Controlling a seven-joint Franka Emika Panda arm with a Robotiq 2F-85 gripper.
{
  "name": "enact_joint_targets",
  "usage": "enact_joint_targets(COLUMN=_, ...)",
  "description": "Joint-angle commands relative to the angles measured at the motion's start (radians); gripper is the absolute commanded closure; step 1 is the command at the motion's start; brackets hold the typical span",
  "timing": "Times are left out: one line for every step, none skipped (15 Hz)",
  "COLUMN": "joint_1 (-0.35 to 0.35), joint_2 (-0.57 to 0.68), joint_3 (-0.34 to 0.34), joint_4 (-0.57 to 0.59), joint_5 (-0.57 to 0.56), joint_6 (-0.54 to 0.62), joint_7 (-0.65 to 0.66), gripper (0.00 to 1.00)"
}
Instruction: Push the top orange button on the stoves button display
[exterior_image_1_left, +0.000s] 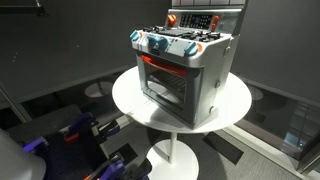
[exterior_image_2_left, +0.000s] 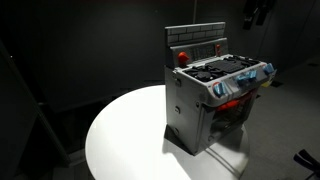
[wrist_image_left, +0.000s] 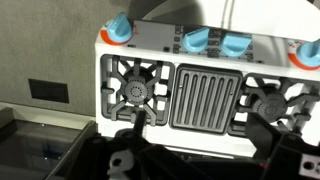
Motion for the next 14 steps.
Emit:
enact_joint_targets(joint_1=-0.015, joint_2=0.059, joint_3=0.007, joint_4=0.052, joint_5=-0.092, joint_6=0.047, joint_7=0.092, gripper=0.00)
enact_joint_targets(joint_1=-0.015, joint_2=0.068, joint_3=0.006, joint_4=0.056, joint_5=-0.112, joint_6=0.056, joint_7=0.112, gripper=0.00)
enact_joint_targets(joint_1=-0.015, joint_2=0.075, joint_3=0.005, joint_4=0.060, joint_5=-0.130, joint_6=0.059, joint_7=0.129, gripper=0.00)
enact_joint_targets(joint_1=-0.015, joint_2=0.079, joint_3=0.004, joint_4=0.066, joint_5=-0.143, joint_6=0.053, joint_7=0.143, gripper=0.00)
enact_joint_targets(joint_1=-0.014, joint_2=0.078, joint_3=0.004, joint_4=0.070, joint_5=-0.149, joint_6=0.046, joint_7=0.154, gripper=0.00)
enact_joint_targets(joint_1=-0.011, joint_2=0.068, joint_3=0.005, joint_4=0.071, joint_5=-0.144, joint_6=0.031, joint_7=0.151, gripper=0.00)
enact_joint_targets(joint_1=-0.009, joint_2=0.056, joint_3=0.007, joint_4=0.070, joint_5=-0.138, joint_6=0.022, joint_7=0.150, gripper=0.00)
enact_joint_targets(joint_1=-0.010, joint_2=0.065, joint_3=0.003, joint_4=0.041, joint_5=-0.125, joint_6=0.056, joint_7=0.128, gripper=0.00)
enact_joint_targets(joint_1=-0.010, joint_2=0.063, joint_3=0.003, joint_4=0.048, joint_5=-0.125, joint_6=0.052, joint_7=0.128, gripper=0.00)
enact_joint_targets(joint_1=-0.010, joint_2=0.061, joint_3=0.003, joint_4=0.051, joint_5=-0.125, joint_6=0.050, joint_7=0.128, gripper=0.00)
enact_joint_targets(joint_1=-0.010, joint_2=0.059, joint_3=0.004, joint_4=0.052, joint_5=-0.125, joint_6=0.049, joint_7=0.128, gripper=0.00)
enact_joint_targets(joint_1=-0.010, joint_2=0.058, joint_3=0.004, joint_4=0.052, joint_5=-0.125, joint_6=0.049, joint_7=0.128, gripper=0.00)
enact_joint_targets(joint_1=-0.013, joint_2=0.057, joint_3=0.004, joint_4=0.046, joint_5=-0.151, joint_6=0.072, joint_7=0.155, gripper=0.00)
enact_joint_targets(joint_1=-0.015, joint_2=0.057, joint_3=0.001, joint_4=0.042, joint_5=-0.149, joint_6=0.093, joint_7=0.157, gripper=0.00)
